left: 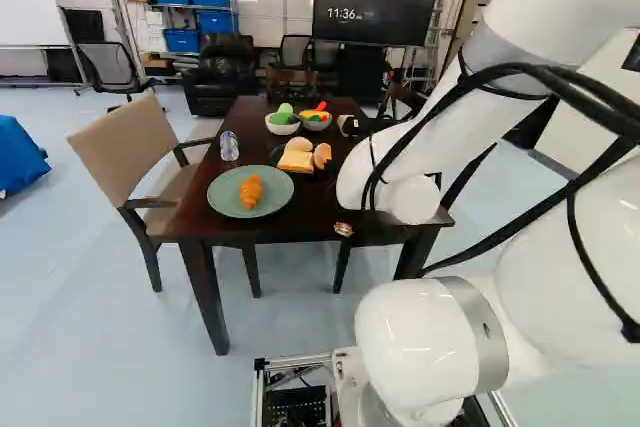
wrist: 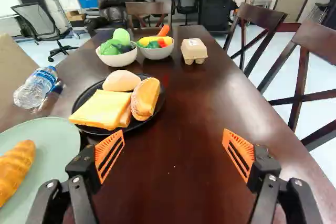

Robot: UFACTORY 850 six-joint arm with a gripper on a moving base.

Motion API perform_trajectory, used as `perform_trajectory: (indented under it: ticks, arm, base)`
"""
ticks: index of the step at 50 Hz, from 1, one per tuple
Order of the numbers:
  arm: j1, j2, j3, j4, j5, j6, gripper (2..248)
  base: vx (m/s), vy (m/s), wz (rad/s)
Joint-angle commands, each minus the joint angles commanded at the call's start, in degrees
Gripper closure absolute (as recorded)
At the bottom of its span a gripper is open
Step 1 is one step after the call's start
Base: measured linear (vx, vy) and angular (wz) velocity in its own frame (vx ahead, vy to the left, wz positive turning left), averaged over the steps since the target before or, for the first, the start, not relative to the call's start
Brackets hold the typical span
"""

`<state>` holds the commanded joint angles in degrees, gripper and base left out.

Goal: Move the croissant to the empty plate

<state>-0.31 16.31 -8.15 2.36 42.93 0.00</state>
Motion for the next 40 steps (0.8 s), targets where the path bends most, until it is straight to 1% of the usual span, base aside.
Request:
perform_trajectory:
  ticks: [20,40]
  arm:
    - [0.21,-0.21,2.11,-1.58,4.74,0.0,3]
    - [0.3,-0.3,3.08,-2.31,6.92,0.0,3]
  base:
    - [0.0,0.0,0.0]
    - [0.0,0.0,0.0]
